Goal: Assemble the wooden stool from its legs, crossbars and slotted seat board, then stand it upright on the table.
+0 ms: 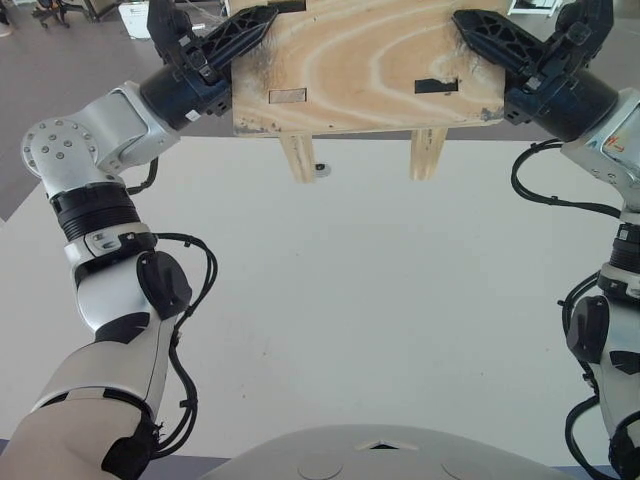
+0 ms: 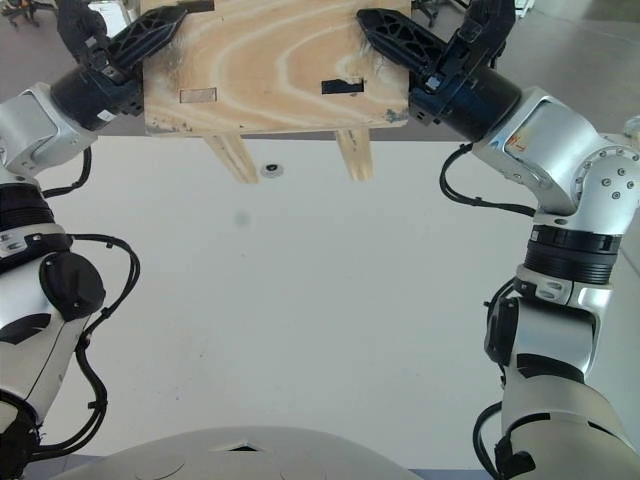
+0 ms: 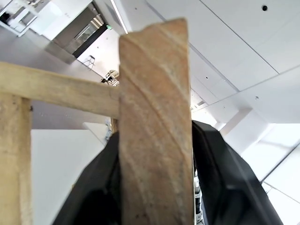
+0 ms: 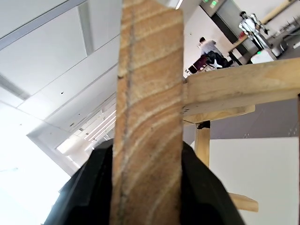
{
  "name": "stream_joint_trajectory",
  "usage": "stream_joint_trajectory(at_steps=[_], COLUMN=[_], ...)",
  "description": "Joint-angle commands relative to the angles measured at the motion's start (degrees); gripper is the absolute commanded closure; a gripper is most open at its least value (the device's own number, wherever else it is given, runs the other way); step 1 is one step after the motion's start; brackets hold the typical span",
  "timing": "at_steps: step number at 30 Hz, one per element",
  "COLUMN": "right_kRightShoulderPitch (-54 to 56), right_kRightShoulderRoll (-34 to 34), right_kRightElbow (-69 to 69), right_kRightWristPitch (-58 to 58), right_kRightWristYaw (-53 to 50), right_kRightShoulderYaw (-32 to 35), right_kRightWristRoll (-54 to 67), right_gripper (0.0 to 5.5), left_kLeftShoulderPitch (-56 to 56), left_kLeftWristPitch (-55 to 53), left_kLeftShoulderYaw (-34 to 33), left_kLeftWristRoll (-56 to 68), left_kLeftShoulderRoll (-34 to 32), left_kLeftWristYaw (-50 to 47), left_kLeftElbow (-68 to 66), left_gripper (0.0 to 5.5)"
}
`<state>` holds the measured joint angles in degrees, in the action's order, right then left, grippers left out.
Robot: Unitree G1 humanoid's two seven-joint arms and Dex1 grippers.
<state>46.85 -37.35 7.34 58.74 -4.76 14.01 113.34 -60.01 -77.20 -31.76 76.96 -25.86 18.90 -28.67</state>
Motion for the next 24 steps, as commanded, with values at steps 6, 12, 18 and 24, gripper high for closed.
stream_joint_trajectory(at_steps=[6,12,18,24], right_kRightShoulderPitch=[5.7,2.2,-6.8,-8.4], right_kRightShoulderRoll=[6.3,9.6,12.6,13.9], right_kRightElbow=[11.5,26.3,26.7,23.0], right_kRightWristPitch=[-0.1,-1.5,-4.5,-4.3], right_kRightWristYaw=[-25.4,-28.1,-28.3,-29.5], right_kRightShoulderYaw=[-9.5,-8.4,-6.1,-2.7], right_kRightWristRoll=[-10.3,-16.4,-17.3,-20.5], right_gripper=[4.03,4.00,3.60,2.31], left_kLeftShoulderPitch=[-13.0,-14.3,-6.7,-1.1], left_kLeftWristPitch=[6.2,6.1,7.6,8.9], left_kLeftShoulderYaw=[1.3,3.0,3.8,6.8], left_kLeftWristRoll=[-14.4,-14.6,-15.9,-22.1], left_kLeftShoulderRoll=[-2.3,1.1,4.2,3.0], left_kLeftWristYaw=[-33.5,-34.9,-35.7,-31.8], left_kLeftElbow=[-22.8,-30.3,-29.5,-26.5], left_gripper=[3.84,3.84,3.47,2.30])
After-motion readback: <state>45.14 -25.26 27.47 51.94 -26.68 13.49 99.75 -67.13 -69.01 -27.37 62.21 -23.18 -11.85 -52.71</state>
